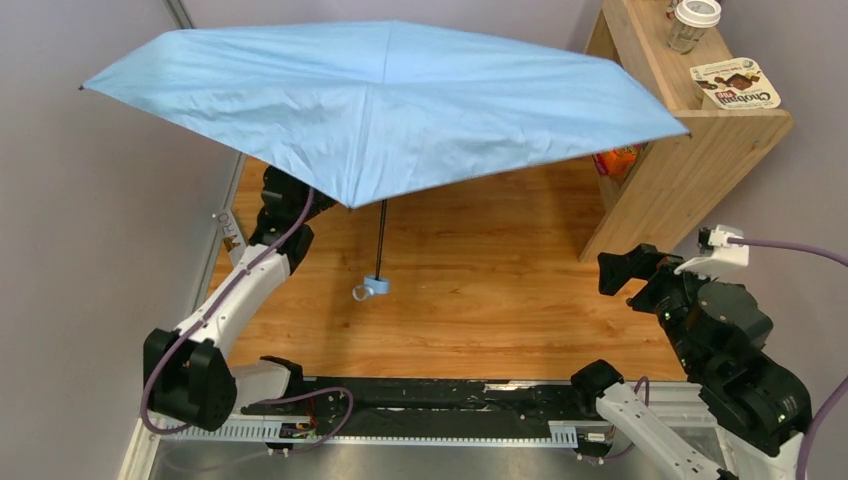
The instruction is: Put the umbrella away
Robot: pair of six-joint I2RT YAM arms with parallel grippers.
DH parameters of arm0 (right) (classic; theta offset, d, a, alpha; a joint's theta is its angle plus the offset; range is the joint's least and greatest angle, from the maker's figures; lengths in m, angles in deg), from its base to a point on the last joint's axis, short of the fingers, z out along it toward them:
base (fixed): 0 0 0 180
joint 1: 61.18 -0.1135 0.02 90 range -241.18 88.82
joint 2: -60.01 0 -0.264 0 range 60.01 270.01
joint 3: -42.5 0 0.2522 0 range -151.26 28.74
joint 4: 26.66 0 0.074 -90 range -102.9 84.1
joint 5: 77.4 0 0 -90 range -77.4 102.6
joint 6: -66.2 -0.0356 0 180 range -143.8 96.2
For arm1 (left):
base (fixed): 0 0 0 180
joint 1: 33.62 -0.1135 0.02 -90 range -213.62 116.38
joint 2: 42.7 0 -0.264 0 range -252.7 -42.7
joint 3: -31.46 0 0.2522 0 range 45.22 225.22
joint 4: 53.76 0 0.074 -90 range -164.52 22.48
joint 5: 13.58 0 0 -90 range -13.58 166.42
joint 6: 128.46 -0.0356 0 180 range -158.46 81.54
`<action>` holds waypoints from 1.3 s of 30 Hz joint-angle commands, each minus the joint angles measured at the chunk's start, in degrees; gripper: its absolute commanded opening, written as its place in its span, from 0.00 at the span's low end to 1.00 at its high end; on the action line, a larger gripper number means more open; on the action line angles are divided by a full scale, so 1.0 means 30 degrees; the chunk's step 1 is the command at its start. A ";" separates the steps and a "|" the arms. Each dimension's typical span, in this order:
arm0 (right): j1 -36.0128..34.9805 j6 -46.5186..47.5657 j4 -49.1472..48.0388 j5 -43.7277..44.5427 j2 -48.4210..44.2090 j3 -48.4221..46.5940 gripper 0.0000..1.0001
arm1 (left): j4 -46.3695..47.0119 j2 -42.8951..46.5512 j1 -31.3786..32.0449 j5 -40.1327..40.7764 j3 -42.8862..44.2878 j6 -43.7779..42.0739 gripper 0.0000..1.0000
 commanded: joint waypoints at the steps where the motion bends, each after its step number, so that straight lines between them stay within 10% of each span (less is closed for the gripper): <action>1: 0.0100 -0.0381 -0.1316 -0.2713 -0.0041 0.1383 1.00 | -0.4904 0.1984 -0.0032 0.1086 0.2592 0.1794 0.00; 9: -0.0105 -0.6395 -1.5304 -1.4203 0.3759 0.5044 0.98 | -0.6458 0.3477 -0.0032 0.1055 0.3917 0.3875 0.00; 18: -0.5931 -0.8669 -2.2797 -0.9000 1.2283 0.1423 0.91 | -0.5961 0.5675 -0.0061 0.0676 0.2892 0.4667 0.00; 39: -0.4911 -1.4558 -2.8396 -0.9668 2.0113 -0.4207 0.46 | 0.2622 0.7318 -0.0032 -0.1726 -0.0536 0.9470 0.00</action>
